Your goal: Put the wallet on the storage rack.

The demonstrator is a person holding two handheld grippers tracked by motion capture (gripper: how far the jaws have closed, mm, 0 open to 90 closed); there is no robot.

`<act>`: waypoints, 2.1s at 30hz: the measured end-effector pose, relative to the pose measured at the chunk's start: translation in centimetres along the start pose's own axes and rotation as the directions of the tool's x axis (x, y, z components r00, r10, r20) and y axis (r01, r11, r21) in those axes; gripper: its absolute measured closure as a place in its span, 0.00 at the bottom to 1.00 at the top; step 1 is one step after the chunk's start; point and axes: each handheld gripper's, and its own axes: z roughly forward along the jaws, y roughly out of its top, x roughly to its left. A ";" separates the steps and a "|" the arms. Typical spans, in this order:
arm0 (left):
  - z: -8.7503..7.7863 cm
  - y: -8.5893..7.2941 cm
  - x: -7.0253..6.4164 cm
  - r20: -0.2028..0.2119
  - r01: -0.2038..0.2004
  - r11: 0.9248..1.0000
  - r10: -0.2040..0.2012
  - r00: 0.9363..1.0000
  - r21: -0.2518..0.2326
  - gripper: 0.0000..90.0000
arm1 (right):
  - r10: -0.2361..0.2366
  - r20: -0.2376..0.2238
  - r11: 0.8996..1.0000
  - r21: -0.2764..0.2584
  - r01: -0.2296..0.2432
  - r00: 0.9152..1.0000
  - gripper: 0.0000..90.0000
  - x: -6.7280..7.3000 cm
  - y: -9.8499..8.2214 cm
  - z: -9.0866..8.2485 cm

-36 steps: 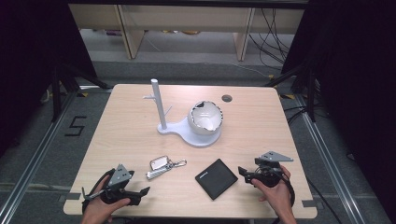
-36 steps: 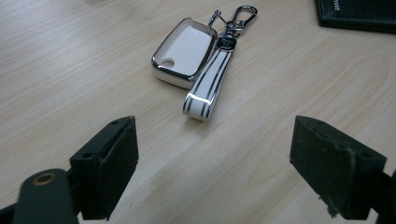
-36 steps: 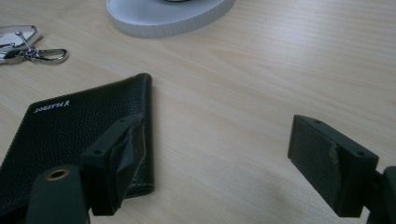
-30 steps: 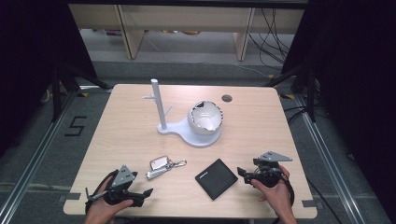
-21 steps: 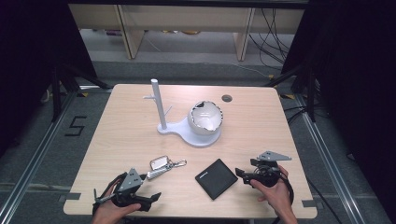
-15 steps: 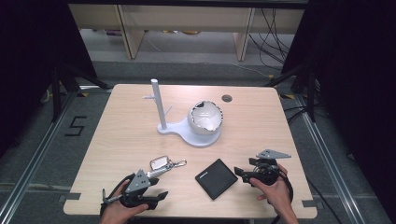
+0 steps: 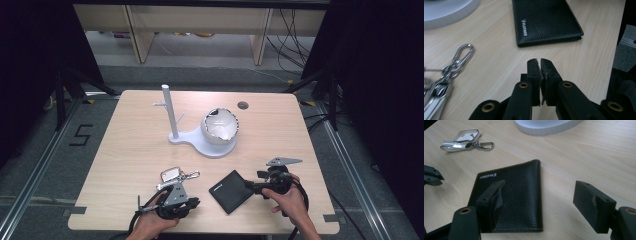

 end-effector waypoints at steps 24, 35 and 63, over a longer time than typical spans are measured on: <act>4.5 2.6 -0.9 0.069 -0.020 0.998 0.016 0.997 0.052 0.99 | 0.028 -0.097 0.993 0.121 -0.017 0.995 0.39 -0.5 1.7 2.9; 5.1 2.9 -1.1 0.082 -0.056 0.994 0.049 0.995 0.089 0.99 | 0.038 -0.092 0.986 0.162 -0.023 0.995 0.45 -0.4 2.0 3.6; 5.2 2.9 -1.2 0.084 -0.088 0.991 0.080 0.993 0.101 0.99 | 0.243 -0.312 0.965 0.170 -0.197 0.919 0.75 -0.4 1.9 3.2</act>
